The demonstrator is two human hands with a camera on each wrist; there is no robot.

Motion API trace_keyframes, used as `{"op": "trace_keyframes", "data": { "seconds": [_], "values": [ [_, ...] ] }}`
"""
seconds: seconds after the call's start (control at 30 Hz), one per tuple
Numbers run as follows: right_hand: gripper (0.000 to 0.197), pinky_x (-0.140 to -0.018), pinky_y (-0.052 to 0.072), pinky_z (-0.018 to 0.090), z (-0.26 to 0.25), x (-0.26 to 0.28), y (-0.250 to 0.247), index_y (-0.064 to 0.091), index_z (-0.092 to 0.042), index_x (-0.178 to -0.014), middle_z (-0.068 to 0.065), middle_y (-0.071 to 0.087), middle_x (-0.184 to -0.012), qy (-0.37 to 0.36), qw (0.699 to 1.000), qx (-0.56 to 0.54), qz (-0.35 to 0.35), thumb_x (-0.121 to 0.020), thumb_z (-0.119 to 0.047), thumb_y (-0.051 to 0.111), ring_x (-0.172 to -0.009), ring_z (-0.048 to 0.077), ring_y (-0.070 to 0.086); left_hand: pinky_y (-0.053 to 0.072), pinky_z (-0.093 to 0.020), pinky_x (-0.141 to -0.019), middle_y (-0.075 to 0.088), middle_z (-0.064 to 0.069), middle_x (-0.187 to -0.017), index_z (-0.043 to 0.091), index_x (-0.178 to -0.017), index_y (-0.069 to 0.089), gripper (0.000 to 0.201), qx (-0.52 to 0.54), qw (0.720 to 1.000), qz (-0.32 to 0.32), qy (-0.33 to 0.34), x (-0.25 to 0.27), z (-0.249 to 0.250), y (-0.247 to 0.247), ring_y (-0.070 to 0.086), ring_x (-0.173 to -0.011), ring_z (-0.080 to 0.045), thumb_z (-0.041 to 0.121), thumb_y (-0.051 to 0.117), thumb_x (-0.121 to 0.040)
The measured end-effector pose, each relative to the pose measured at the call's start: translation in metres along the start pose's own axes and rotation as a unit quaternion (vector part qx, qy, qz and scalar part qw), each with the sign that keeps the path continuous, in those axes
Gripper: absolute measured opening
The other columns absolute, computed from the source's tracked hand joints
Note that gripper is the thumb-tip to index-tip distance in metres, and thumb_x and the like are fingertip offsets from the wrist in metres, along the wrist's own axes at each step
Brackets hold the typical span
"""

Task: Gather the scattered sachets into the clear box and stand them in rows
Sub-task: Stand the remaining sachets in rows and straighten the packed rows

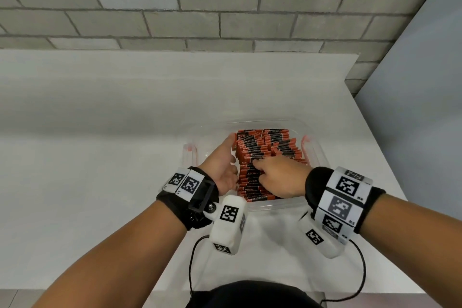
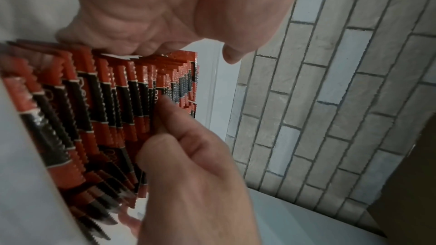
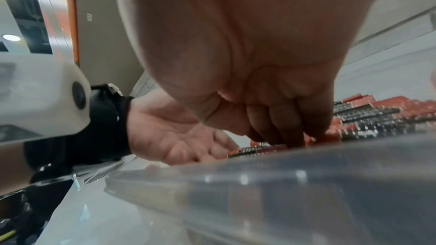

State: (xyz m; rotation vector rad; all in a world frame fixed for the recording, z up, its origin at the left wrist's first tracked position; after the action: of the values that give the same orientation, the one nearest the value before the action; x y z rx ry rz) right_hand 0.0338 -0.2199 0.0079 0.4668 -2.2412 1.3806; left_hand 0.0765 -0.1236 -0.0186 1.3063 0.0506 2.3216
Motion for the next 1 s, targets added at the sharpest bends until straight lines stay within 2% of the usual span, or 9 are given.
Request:
{"op": "trace_keyframes", "data": {
  "seconds": [0.07, 0.13, 0.33, 0.43, 0.57, 0.7, 0.87, 0.93, 1.0],
  "values": [
    [0.022, -0.080, 0.052, 0.034, 0.000, 0.000, -0.006, 0.056, -0.005, -0.108, 0.011, 0.062, -0.105, 0.001, 1.000, 0.003, 0.028, -0.097, -0.013, 0.039, -0.093, 0.027, 0.061, 0.032, -0.047, -0.108, 0.045, -0.015, -0.126, 0.005, -0.136, 0.037, 0.070, -0.031, 0.999, 0.006, 0.008, -0.003, 0.000, -0.004, 0.038, -0.134, -0.034, 0.061, 0.038, -0.093],
    [0.027, -0.087, 0.051, 0.034, 0.000, -0.001, -0.011, 0.053, -0.005, -0.118, 0.009, 0.059, -0.114, 0.004, 0.998, 0.035, 0.050, -0.097, -0.015, 0.039, -0.100, 0.026, 0.059, 0.023, -0.043, -0.114, 0.039, -0.016, -0.141, 0.006, -0.148, 0.025, 0.081, -0.043, 0.999, 0.008, 0.019, -0.004, 0.001, -0.005, 0.025, -0.142, -0.032, 0.062, 0.038, -0.091],
    [0.033, -0.097, 0.039, 0.035, -0.004, -0.008, -0.004, 0.049, -0.004, -0.126, 0.011, 0.050, -0.124, 0.001, 0.993, 0.121, 0.013, -0.096, -0.013, 0.040, -0.112, 0.027, 0.050, 0.040, -0.039, -0.100, 0.057, -0.016, -0.127, 0.012, -0.102, 0.058, 0.058, -0.047, 0.999, -0.020, 0.009, -0.006, 0.001, 0.002, 0.051, -0.120, -0.029, 0.064, 0.036, -0.091],
    [0.023, -0.086, 0.047, 0.034, -0.006, -0.009, -0.012, 0.053, -0.005, -0.113, 0.010, 0.056, -0.112, 0.004, 0.996, 0.092, 0.019, -0.096, -0.012, 0.039, -0.100, 0.027, 0.055, 0.038, -0.034, -0.090, 0.056, -0.018, -0.127, 0.015, -0.107, 0.058, 0.059, -0.047, 0.999, -0.020, 0.019, -0.005, 0.004, 0.001, 0.050, -0.120, -0.028, 0.064, 0.029, -0.094],
    [0.032, -0.104, 0.035, 0.037, -0.008, -0.009, -0.020, 0.049, -0.003, -0.125, 0.014, 0.050, -0.131, 0.013, 0.991, 0.134, 0.019, -0.097, -0.013, 0.038, -0.118, 0.030, 0.049, 0.045, -0.034, -0.079, 0.058, -0.018, -0.121, 0.011, -0.121, 0.055, 0.064, -0.034, 0.999, -0.031, 0.024, -0.006, 0.006, 0.005, 0.056, -0.110, -0.029, 0.063, 0.029, -0.095],
    [0.030, -0.095, 0.037, 0.031, -0.014, -0.009, -0.011, 0.050, -0.002, -0.123, 0.015, 0.051, -0.129, 0.006, 0.992, 0.127, -0.013, -0.097, -0.012, 0.039, -0.112, 0.029, 0.052, 0.051, -0.037, -0.068, 0.065, -0.015, -0.105, 0.012, -0.098, 0.063, 0.062, 0.000, 0.999, -0.041, 0.018, -0.007, 0.002, 0.010, 0.062, -0.092, -0.027, 0.066, 0.033, -0.093],
    [0.031, -0.094, 0.048, 0.037, -0.012, -0.011, -0.023, 0.056, 0.002, -0.119, 0.017, 0.059, -0.122, 0.029, 0.996, 0.082, -0.008, -0.097, -0.008, 0.036, -0.110, 0.031, 0.057, 0.043, -0.040, -0.077, 0.043, -0.021, -0.144, 0.009, -0.141, 0.041, 0.072, -0.006, 1.000, -0.018, 0.014, 0.001, 0.007, 0.007, 0.049, -0.125, -0.032, 0.063, 0.028, -0.096],
    [0.031, -0.077, 0.049, 0.028, -0.010, -0.009, -0.024, 0.058, 0.004, -0.115, 0.015, 0.061, -0.109, 0.039, 0.994, 0.096, -0.020, -0.097, -0.008, 0.036, -0.097, 0.028, 0.059, 0.037, -0.043, -0.087, 0.033, -0.023, -0.150, 0.006, -0.148, 0.029, 0.076, 0.003, 1.000, -0.019, 0.009, 0.004, 0.008, 0.006, 0.037, -0.136, -0.035, 0.062, 0.027, -0.097],
    [0.030, -0.058, 0.039, 0.022, -0.012, -0.006, -0.021, 0.058, 0.003, -0.113, 0.012, 0.057, -0.097, 0.045, 0.992, 0.114, -0.041, -0.099, -0.009, 0.035, -0.077, 0.020, 0.051, 0.042, -0.041, -0.082, 0.043, -0.025, -0.142, 0.006, -0.143, 0.038, 0.075, 0.015, 0.999, -0.034, 0.006, 0.006, 0.009, 0.009, 0.049, -0.124, -0.035, 0.063, 0.029, -0.096]
  ]
}}
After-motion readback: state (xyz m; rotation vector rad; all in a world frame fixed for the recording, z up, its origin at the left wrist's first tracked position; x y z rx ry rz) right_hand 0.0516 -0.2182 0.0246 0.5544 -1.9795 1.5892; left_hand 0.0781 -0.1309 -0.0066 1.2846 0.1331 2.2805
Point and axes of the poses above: each hand's wrist, its own x-axis away from the middle knuckle, its own y-axis out of the palm, z = x × y, the point moved 6 cm from there along -x, towards the middle knuckle
